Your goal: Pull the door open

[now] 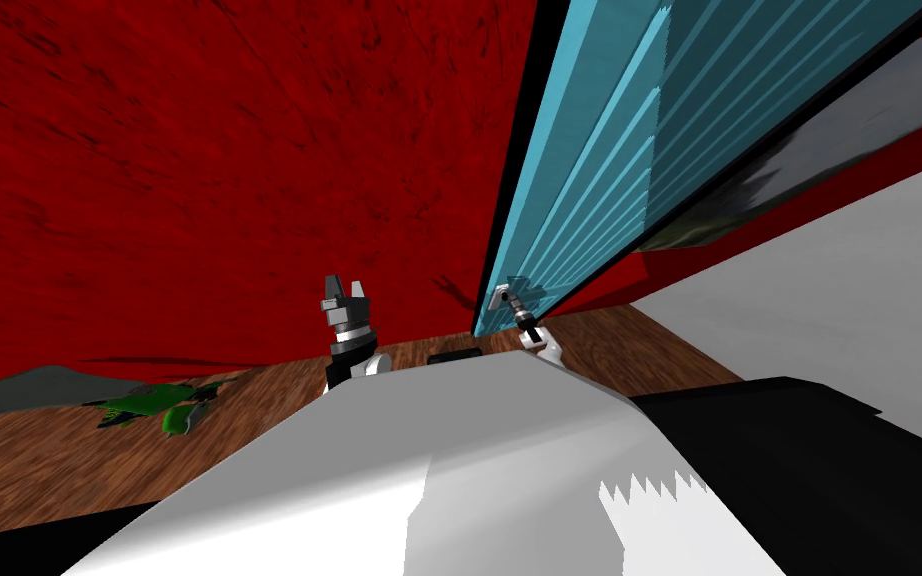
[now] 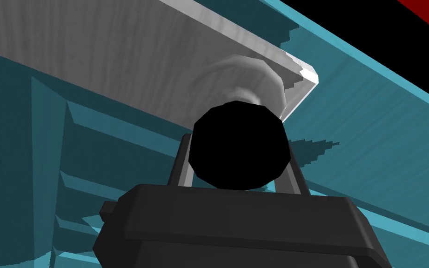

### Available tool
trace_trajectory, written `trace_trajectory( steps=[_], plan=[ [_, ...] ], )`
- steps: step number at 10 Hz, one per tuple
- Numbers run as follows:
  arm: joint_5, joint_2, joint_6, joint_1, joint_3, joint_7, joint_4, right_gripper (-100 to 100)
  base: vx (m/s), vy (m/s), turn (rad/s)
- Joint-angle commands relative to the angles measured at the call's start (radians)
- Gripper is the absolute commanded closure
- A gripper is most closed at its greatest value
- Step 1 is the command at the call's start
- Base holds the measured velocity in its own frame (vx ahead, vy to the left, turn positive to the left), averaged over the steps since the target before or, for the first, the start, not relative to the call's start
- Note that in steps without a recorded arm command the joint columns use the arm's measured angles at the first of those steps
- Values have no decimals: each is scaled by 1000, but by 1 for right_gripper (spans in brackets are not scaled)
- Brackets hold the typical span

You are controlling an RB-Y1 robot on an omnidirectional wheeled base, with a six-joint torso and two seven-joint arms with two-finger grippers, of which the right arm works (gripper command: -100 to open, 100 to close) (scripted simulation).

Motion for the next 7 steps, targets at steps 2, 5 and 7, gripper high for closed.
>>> trace_trajectory(
  steps=[2, 5, 7],
  plan=[
    [-40, 2, 3, -21, 25, -76, 19, 100, -62, -33, 57],
    [-59, 1, 9, -29, 33, -136, 24, 100, -54, -28, 31],
    [-97, -2, 22, -47, 49, -203, 35, 100, -65, -38, 46]
  ],
)
